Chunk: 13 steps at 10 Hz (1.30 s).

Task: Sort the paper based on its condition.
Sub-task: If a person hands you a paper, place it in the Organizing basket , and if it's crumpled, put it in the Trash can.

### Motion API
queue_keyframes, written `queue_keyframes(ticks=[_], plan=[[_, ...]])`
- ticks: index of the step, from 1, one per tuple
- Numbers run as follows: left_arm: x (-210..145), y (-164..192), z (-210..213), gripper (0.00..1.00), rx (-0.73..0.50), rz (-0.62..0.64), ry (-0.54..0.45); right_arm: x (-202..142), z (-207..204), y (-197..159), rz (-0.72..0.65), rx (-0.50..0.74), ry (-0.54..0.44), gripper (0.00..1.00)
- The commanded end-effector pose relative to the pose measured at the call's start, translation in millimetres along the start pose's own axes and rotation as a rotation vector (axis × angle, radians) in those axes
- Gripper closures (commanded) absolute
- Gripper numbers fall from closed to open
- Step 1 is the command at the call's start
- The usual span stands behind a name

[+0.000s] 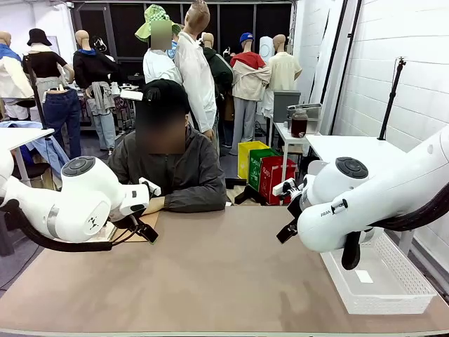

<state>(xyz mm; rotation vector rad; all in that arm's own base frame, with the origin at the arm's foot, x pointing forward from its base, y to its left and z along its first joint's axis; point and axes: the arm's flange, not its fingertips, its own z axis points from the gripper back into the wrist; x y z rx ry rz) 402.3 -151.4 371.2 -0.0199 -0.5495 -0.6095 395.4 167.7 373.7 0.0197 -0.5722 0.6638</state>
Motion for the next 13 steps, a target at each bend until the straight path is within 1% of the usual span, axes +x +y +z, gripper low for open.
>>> queue_keyframes(ticks=[1,9,11,13], plan=[[-0.2,0.9,0.0,0.0,0.001,0.002,0.0,-0.1,0.0,-0.2,-0.002,0.001,0.0,0.0],[0.0,0.0,0.0,0.0,0.0,0.0,0.0,-0.1,0.0,-0.2,-0.002,0.001,0.0,0.0],[11.7,4.0,18.4,0.0,-0.015,0.009,-0.017,4.1,7.9,-1.6,-0.01,0.017,-0.003,0.0],[29.6,9.8,53.7,0.0,-0.003,0.008,-0.008,19.6,40.2,-11.7,-0.01,0.037,-0.033,0.0]])
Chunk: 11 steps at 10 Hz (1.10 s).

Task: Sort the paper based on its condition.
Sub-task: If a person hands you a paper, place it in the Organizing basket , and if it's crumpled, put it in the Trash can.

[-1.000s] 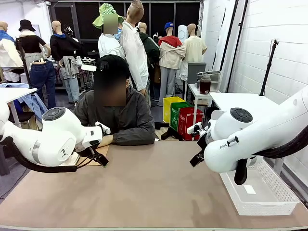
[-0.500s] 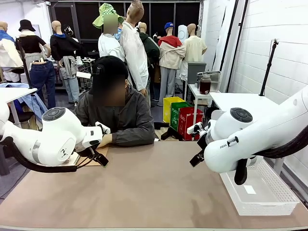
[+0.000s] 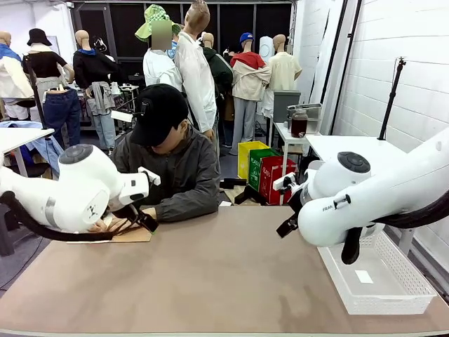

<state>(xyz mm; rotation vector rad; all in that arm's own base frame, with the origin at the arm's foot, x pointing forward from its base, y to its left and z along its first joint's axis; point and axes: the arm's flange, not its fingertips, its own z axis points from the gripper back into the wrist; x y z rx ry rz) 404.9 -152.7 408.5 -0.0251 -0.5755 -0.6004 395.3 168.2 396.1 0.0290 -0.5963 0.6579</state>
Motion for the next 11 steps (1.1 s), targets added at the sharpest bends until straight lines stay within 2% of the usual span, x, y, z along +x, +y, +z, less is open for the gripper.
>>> queue_keyframes(ticks=[1,3,7,9,11], plan=[[17.3,6.4,40.8,0.0,-0.004,-0.001,0.027,17.2,37.9,-12.8,-0.005,0.051,-0.023,0.0],[30.6,9.0,75.7,0.0,0.014,-0.007,0.038,34.0,71.1,-18.7,0.012,0.087,-0.036,0.0],[45.4,14.8,133.3,0.0,0.018,0.006,-0.007,67.2,138.6,-24.3,0.081,0.074,-0.075,0.0],[56.9,15.3,154.1,0.0,0.029,0.002,-0.011,78.5,157.6,-23.8,0.089,0.081,-0.104,0.0],[66.0,18.9,171.3,0.0,0.028,0.013,-0.061,80.9,166.3,-22.7,0.101,0.102,-0.128,0.0]])
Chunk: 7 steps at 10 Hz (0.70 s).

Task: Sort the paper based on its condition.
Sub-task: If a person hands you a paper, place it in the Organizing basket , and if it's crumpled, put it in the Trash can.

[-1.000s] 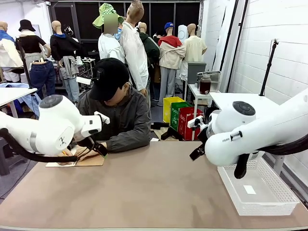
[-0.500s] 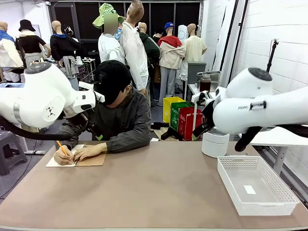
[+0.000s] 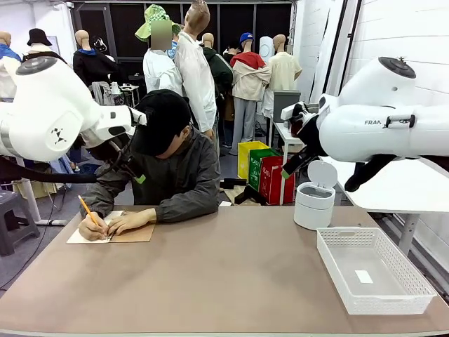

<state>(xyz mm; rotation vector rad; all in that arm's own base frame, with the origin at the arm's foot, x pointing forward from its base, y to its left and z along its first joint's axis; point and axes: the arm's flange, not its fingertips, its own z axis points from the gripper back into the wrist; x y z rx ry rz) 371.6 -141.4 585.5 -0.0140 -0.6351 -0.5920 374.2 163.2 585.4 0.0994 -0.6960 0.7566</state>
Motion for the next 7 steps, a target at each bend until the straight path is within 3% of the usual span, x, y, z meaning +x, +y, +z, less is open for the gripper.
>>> queue_keyframes(ticks=[1,7], plan=[[4.8,4.9,4.8,0.0,-0.011,0.026,-0.027,-4.4,-0.9,-2.3,0.017,0.07,-0.022,0.0],[0.2,7.8,9.3,0.0,-0.112,0.043,-0.095,-8.4,6.6,-8.7,0.007,0.176,-0.107,0.0]])
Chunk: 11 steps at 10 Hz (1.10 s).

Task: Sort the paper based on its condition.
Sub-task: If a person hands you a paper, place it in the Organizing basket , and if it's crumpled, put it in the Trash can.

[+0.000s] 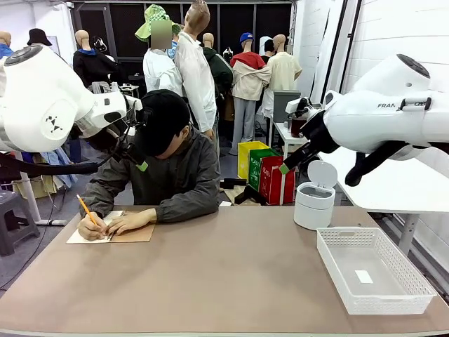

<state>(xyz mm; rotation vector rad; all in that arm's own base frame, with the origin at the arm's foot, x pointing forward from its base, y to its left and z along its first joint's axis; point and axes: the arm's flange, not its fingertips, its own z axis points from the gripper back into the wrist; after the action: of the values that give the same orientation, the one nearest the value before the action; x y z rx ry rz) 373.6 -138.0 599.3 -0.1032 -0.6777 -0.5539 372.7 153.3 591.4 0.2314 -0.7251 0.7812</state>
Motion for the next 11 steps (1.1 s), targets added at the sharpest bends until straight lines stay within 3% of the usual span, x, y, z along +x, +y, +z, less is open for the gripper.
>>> queue_keyframes(ticks=[1,11], plan=[[-7.8,1.9,-1.5,0.0,-0.085,-0.013,-0.039,-5.6,-1.3,-2.1,0.02,0.091,-0.038,0.0],[-4.7,-0.7,-3.3,0.0,-0.054,0.004,-0.009,0.3,0.1,1.5,0.0,0.058,-0.033,0.0]])
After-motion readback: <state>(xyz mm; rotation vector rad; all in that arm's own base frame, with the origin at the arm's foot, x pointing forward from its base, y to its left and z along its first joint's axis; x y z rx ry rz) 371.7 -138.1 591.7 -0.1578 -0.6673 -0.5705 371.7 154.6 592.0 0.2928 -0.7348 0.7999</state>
